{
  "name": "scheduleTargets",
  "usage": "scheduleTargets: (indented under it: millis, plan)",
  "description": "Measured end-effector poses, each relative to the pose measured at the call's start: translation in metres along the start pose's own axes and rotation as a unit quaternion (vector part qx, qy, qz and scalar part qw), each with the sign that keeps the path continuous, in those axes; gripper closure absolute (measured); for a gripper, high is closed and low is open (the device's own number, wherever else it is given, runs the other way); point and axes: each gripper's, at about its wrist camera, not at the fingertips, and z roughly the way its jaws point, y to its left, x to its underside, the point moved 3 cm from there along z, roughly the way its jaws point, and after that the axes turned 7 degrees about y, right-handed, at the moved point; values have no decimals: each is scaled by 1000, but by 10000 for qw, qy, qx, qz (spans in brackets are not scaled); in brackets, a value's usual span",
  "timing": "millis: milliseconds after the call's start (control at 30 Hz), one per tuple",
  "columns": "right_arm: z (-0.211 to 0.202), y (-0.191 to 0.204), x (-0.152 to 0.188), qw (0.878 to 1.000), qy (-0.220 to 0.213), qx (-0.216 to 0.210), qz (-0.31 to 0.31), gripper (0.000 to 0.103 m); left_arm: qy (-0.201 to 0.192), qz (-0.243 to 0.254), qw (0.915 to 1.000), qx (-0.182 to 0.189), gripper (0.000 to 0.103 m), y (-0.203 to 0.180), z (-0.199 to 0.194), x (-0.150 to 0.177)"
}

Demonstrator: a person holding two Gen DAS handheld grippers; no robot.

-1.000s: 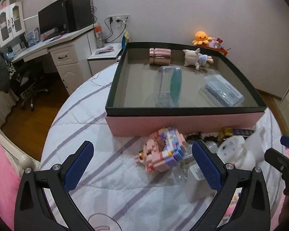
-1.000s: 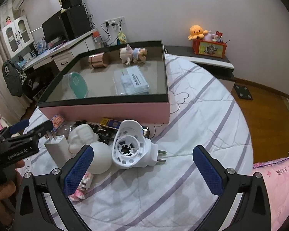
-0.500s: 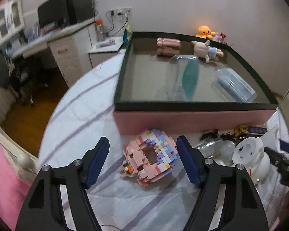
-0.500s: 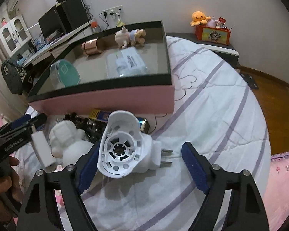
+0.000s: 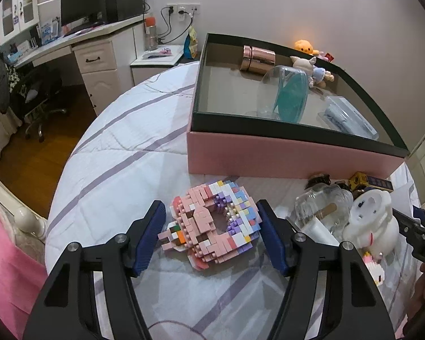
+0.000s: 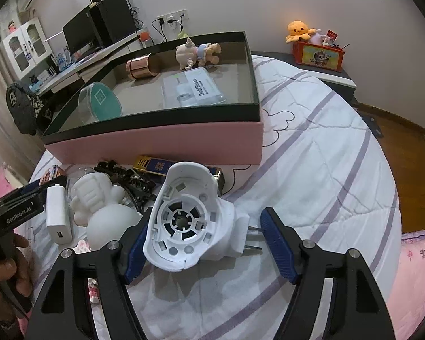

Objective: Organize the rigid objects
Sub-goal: 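Grasp the pink block figure with the left tool while the right tool grasps the white plug adapter, then carry the block figure and plug adapter into the pink box and release them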

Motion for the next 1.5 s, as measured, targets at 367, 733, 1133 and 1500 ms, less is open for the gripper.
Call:
scheduleTargets:
  millis: [367,733,1133,1500]
  plan:
    - [-28,4,-5,9996,-268,-119,-38,29,-515,66,9986,-129,36,-2,-48,-6]
    - [-56,15,-32,9977,-566,-278,-246,29,-952,288,9950,9,36,-20,-82,-37]
    - [-49,36,-162,9940,-881,-374,-531,29,-1184,647,9907,179,36,-56,-57,-156]
    - [42,25,-204,9992,-67,-73,-400,29,-448,730,9961,207,36,-67,29,-198]
